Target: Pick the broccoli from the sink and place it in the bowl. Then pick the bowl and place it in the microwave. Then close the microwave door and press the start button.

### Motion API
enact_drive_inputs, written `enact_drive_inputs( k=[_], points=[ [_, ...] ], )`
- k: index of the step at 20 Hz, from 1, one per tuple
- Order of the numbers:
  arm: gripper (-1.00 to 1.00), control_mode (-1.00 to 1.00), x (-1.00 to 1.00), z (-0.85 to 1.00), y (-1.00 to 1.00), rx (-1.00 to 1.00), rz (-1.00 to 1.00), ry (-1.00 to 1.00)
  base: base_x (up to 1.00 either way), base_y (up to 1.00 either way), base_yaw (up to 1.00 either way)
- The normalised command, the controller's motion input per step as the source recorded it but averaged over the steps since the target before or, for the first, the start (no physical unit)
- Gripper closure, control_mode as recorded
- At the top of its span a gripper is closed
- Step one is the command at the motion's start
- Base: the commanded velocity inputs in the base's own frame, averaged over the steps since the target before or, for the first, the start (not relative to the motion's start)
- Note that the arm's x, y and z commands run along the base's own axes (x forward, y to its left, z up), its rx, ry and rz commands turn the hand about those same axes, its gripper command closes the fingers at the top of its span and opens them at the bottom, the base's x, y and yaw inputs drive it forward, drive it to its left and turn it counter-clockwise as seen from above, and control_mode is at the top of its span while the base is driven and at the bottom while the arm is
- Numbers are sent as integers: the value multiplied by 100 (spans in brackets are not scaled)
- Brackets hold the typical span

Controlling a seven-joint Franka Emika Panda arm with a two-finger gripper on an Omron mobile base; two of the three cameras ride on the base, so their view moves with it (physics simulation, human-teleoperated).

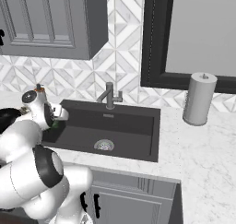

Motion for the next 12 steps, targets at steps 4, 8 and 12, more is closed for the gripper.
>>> enact_drive_inputs(
  k=[4, 8, 12],
  points=[
    [100, -100, -34, 80, 89, 3, -4, 12, 0, 0, 0],
    [100, -100, -34, 30, 100, 0, -4, 7, 0, 0, 0],
    [100, -100, -6, 3, 100, -1, -1, 9, 0, 0, 0]
  ],
)
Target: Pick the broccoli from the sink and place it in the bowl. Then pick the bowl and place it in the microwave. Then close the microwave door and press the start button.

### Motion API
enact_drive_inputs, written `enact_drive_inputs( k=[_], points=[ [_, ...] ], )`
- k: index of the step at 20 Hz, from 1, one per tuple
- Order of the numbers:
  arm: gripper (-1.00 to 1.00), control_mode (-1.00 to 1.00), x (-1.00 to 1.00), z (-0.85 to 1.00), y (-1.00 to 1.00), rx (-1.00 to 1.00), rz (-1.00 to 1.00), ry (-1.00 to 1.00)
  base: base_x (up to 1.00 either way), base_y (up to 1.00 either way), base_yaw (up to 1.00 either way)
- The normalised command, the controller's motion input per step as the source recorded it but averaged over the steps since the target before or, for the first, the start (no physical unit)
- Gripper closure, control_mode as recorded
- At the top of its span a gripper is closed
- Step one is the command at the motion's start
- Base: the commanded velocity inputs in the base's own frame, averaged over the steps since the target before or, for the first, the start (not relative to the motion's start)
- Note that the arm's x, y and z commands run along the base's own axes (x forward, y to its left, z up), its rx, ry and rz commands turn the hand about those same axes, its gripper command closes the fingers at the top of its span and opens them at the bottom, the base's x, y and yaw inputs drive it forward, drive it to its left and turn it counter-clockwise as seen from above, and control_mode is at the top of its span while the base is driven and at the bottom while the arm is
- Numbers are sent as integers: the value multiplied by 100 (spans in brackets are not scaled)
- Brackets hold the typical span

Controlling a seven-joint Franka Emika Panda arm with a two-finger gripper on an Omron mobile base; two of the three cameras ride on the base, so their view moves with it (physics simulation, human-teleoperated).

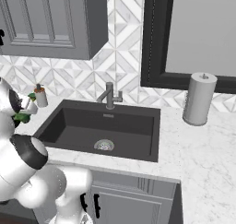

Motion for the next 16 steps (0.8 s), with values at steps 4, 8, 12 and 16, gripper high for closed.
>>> enact_drive_inputs(
  k=[4, 8, 12, 16],
  points=[
    [100, -100, 0, 0, 100, -4, -1, 11, 0, 0, 0],
    [100, -100, 0, -11, 100, -8, -2, 6, 0, 0, 0],
    [100, -100, 0, -11, 96, -7, -5, 3, 0, 0, 0],
    [100, -100, 9, -12, 76, -5, -9, 1, 0, 0, 0]
  ],
)
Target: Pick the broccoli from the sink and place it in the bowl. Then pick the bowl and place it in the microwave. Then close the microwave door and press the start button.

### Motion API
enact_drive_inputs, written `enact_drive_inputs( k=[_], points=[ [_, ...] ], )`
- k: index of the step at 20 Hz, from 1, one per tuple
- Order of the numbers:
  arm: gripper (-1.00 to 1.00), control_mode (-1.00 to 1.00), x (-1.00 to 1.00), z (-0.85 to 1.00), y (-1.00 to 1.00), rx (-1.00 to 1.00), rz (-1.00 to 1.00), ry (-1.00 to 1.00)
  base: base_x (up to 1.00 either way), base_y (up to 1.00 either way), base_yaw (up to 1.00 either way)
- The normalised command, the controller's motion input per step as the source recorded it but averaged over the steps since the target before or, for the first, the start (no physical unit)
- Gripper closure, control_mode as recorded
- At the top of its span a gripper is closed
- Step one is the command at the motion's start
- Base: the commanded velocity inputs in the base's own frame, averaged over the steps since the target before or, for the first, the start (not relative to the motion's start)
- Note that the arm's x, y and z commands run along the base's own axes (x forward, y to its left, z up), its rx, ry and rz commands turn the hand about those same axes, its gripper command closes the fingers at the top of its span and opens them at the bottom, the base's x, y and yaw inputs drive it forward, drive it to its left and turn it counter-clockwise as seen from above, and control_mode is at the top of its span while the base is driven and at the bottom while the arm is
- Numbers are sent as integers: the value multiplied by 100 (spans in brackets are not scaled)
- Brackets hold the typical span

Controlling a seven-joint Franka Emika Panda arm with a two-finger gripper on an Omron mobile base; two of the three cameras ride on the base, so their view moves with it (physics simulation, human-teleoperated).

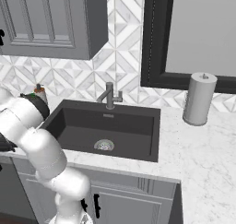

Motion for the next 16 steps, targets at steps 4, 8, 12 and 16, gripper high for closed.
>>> enact_drive_inputs(
  k=[4, 8, 12, 16],
  points=[
    [100, -100, 44, -10, 55, -1, -16, 0, 0, 0, 0],
    [100, -100, 53, -21, 56, -4, -17, 3, 0, 0, 0],
    [100, -100, 22, -6, 58, -5, -16, 8, 0, 0, 0],
    [100, -100, 1, 24, 37, -1, -16, 8, 0, 0, 0]
  ],
)
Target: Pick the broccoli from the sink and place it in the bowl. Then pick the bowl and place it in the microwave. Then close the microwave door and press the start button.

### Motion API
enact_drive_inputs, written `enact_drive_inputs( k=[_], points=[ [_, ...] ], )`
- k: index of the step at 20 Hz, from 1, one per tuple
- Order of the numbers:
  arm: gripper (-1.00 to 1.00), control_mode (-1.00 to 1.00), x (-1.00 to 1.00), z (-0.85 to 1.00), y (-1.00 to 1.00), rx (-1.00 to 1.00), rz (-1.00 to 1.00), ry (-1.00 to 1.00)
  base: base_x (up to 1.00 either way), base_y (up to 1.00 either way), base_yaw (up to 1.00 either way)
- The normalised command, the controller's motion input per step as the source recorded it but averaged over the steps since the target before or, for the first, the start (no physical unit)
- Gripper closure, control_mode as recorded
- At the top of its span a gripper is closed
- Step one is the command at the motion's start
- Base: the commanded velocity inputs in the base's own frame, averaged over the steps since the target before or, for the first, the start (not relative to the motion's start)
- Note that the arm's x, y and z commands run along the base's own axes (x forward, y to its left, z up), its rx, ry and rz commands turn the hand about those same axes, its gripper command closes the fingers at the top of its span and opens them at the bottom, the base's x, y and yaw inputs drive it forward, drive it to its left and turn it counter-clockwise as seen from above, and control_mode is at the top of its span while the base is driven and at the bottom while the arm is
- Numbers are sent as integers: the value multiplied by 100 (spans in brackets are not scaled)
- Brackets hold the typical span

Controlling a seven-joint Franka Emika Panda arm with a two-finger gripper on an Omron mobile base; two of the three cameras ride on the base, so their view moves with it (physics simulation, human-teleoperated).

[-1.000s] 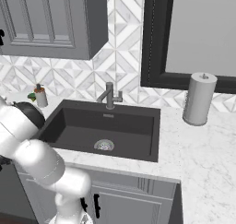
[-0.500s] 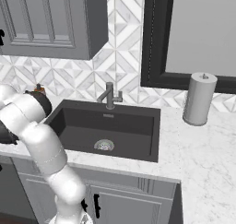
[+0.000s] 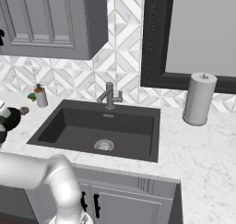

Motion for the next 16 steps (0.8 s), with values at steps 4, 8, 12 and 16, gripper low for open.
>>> enact_drive_inputs(
  k=[4, 8, 12, 16],
  points=[
    [100, -100, 0, 2, 9, 0, -10, 4, 0, 0, 0],
    [100, -100, 0, -27, 0, 0, -4, 0, 0, 0, 0],
    [-100, -100, 0, -39, 0, 0, -1, 0, 0, 0, 0],
    [-100, -100, 2, -19, -2, 0, 0, 0, 0, 0, 0]
  ],
)
